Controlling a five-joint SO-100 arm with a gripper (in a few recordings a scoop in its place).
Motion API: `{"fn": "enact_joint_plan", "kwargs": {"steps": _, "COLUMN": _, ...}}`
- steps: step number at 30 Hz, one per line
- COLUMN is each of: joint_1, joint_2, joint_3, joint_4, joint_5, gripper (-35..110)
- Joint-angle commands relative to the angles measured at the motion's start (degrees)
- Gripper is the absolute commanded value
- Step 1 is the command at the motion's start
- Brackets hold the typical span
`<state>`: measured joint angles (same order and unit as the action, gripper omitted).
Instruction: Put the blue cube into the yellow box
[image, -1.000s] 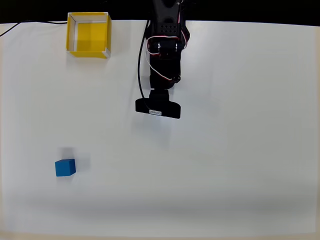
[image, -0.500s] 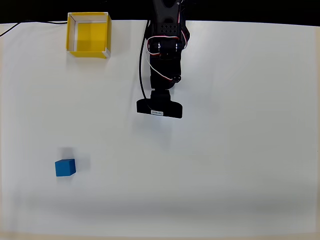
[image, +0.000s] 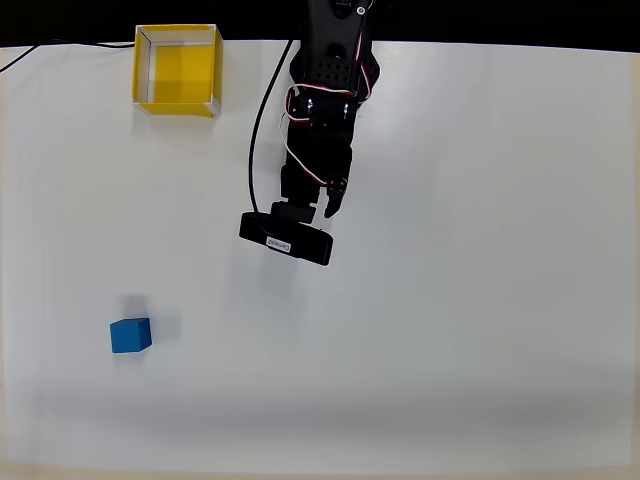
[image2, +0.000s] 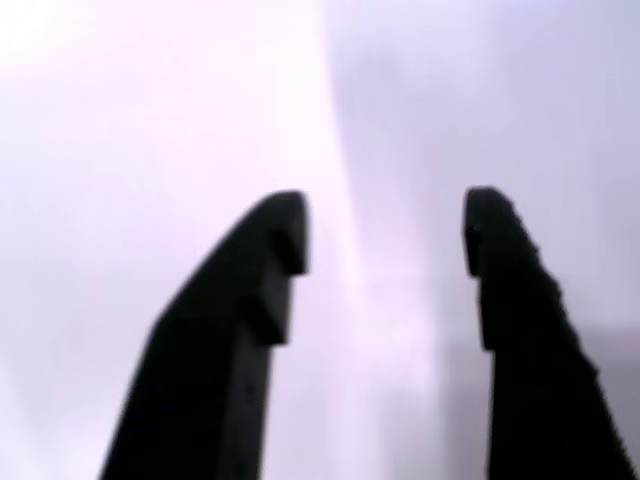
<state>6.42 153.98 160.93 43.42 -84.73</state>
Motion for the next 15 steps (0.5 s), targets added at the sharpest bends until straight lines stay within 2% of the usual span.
{"fn": "enact_joint_plan", "kwargs": {"steps": 1, "joint_1": 4.13, "joint_2": -10.11, "joint_3": -8.44, "joint_4": -14.06, "joint_5": 3.16, "gripper": 28}}
{"fn": "enact_joint_plan", "kwargs": {"steps": 6, "joint_1": 8.61, "joint_2": -20.57, "joint_3": -11.6, "joint_4": -23.82, "joint_5": 6.68, "gripper": 41}}
{"fn": "enact_joint_plan", "kwargs": {"steps": 15, "joint_1": 15.64, "joint_2": -40.61, "joint_3": -21.97, "joint_4": -37.09, "joint_5": 6.77, "gripper": 44}}
